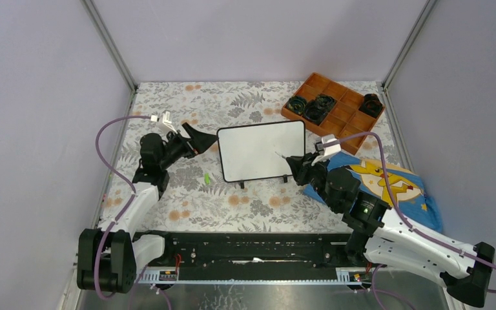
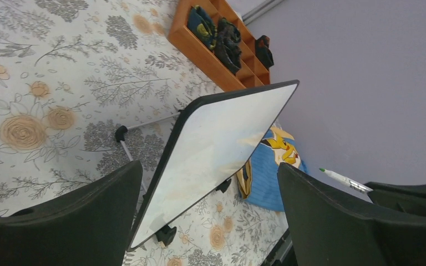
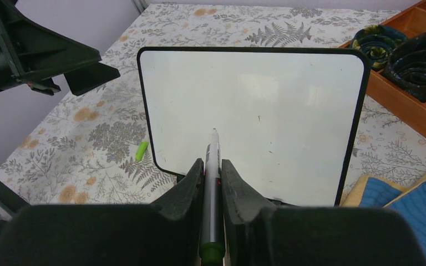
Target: Write a sentence on the whiteboard
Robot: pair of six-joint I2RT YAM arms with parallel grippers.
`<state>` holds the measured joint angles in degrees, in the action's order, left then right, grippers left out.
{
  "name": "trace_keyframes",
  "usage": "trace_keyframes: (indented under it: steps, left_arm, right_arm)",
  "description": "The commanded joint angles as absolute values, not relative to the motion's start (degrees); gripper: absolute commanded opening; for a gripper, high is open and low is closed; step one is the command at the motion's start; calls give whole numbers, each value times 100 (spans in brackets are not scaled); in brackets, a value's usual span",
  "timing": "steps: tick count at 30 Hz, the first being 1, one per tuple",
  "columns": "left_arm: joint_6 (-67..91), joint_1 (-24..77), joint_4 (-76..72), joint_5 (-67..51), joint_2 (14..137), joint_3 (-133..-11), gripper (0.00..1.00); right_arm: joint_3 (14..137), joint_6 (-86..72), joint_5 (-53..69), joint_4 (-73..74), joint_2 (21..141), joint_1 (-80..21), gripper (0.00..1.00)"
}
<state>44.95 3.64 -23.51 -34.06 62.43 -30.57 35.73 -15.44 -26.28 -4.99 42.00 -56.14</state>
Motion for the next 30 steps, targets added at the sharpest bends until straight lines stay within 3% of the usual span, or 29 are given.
trace_keyframes:
  steps: [1, 23, 30]
  left_arm:
    - [4575, 316, -3003, -3844, 6190, -3159, 99]
    - [3619, 1068, -2135, -2955, 5607, -2987, 99]
    - [3682, 1368, -1395, -884, 5219, -2988, 99]
  right_arm:
    - [3592, -1618, -2591, -551, 4183, -5599, 0]
    - [3720, -1834, -2307, -551, 4492, -5607, 0]
    - [3742, -1758, -2226, -486, 4432, -5606, 0]
